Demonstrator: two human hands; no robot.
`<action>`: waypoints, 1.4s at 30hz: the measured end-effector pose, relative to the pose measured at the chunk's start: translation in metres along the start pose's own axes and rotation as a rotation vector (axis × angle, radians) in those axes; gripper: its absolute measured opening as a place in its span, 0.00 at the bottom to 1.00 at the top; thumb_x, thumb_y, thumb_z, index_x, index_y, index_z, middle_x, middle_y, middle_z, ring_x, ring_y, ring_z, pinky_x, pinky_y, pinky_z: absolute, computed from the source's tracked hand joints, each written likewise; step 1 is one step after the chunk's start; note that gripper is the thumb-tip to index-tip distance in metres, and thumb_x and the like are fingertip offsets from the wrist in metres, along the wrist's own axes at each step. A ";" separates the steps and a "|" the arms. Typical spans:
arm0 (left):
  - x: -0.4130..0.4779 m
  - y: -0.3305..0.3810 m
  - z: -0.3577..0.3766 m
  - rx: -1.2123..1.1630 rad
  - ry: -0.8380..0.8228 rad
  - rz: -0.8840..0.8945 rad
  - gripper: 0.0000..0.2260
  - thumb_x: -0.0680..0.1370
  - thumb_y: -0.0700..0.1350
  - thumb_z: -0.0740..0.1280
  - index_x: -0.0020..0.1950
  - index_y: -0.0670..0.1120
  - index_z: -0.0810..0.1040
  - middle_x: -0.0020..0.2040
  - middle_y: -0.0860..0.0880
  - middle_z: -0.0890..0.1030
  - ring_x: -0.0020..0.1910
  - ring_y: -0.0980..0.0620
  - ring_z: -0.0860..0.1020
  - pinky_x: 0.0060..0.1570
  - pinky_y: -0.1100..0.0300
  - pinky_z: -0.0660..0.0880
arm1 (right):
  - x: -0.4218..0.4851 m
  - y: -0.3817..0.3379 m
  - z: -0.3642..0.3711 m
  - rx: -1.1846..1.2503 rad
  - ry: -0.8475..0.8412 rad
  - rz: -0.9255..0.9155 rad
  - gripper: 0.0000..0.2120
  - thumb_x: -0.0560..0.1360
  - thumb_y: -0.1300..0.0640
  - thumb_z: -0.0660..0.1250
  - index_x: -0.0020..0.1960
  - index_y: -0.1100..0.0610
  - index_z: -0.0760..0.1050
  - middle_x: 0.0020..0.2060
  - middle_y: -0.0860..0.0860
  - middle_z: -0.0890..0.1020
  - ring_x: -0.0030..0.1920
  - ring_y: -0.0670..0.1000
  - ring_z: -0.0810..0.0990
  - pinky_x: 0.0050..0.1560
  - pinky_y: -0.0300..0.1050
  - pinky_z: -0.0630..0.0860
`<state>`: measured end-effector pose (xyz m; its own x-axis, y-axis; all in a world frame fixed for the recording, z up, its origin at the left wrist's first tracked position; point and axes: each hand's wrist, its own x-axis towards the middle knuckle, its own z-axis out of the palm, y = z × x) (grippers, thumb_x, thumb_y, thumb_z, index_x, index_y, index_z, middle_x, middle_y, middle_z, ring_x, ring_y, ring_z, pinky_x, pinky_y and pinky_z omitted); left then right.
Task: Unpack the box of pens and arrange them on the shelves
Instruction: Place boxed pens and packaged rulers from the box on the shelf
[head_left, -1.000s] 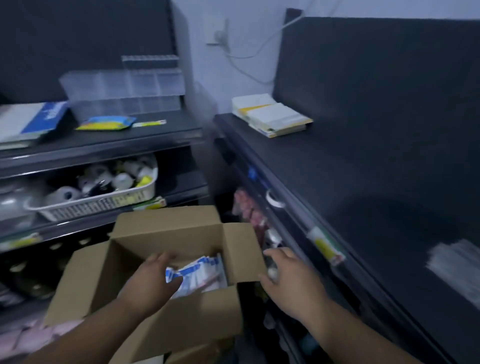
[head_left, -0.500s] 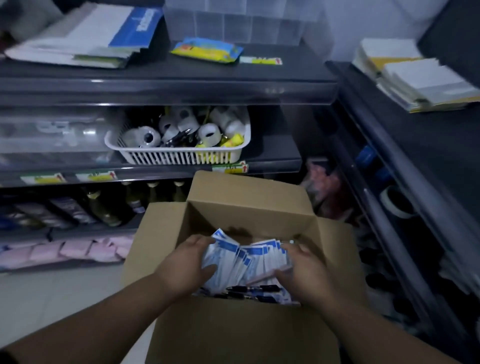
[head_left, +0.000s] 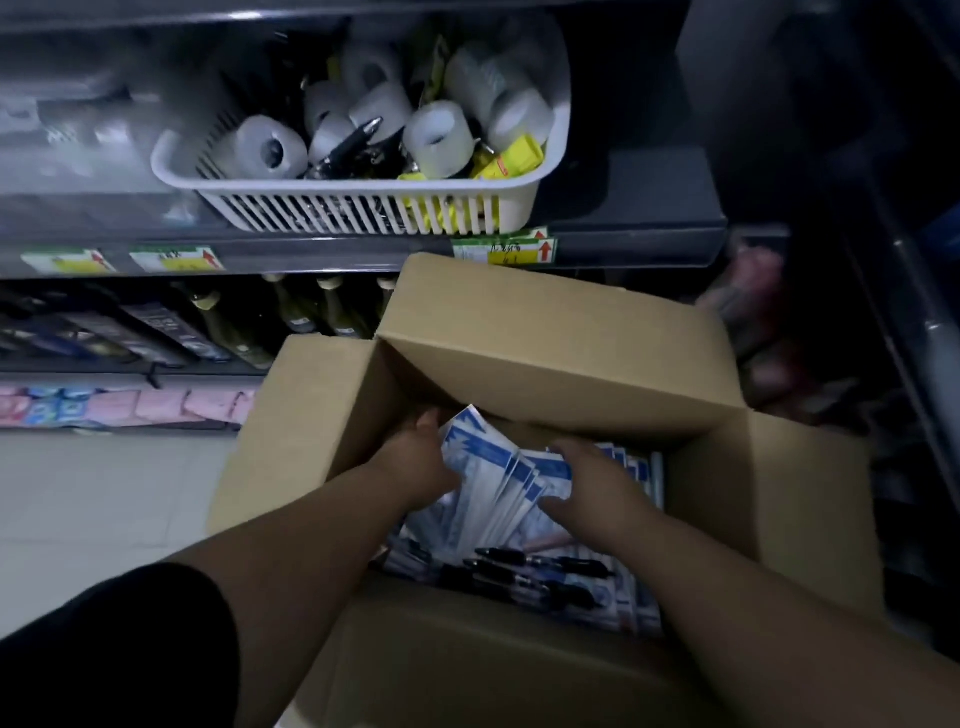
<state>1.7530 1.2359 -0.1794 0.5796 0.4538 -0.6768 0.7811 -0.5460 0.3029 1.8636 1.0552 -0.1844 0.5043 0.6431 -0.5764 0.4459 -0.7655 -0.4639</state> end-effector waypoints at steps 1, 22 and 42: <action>0.004 0.000 0.002 -0.016 -0.016 -0.011 0.40 0.74 0.49 0.71 0.77 0.44 0.50 0.73 0.41 0.64 0.67 0.43 0.69 0.59 0.57 0.70 | 0.004 0.001 0.002 0.012 -0.003 -0.007 0.32 0.75 0.50 0.70 0.74 0.52 0.61 0.70 0.51 0.69 0.67 0.52 0.70 0.60 0.39 0.67; -0.027 0.012 -0.020 -0.654 -0.063 0.250 0.11 0.74 0.40 0.72 0.56 0.46 0.80 0.49 0.52 0.85 0.47 0.60 0.82 0.46 0.69 0.77 | -0.006 -0.020 0.004 0.916 -0.187 0.107 0.12 0.72 0.60 0.73 0.54 0.50 0.79 0.48 0.51 0.85 0.50 0.51 0.85 0.54 0.55 0.81; -0.135 0.092 -0.051 -1.171 -0.493 0.468 0.14 0.82 0.45 0.57 0.68 0.51 0.69 0.57 0.45 0.82 0.56 0.44 0.81 0.57 0.44 0.77 | -0.127 -0.043 -0.065 1.654 0.222 -0.080 0.20 0.76 0.59 0.63 0.67 0.63 0.71 0.57 0.64 0.81 0.56 0.65 0.81 0.55 0.64 0.77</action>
<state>1.7584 1.1609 -0.0259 0.8935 -0.0400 -0.4472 0.4159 0.4491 0.7908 1.8285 1.0077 -0.0470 0.6727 0.5590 -0.4847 -0.6621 0.1623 -0.7317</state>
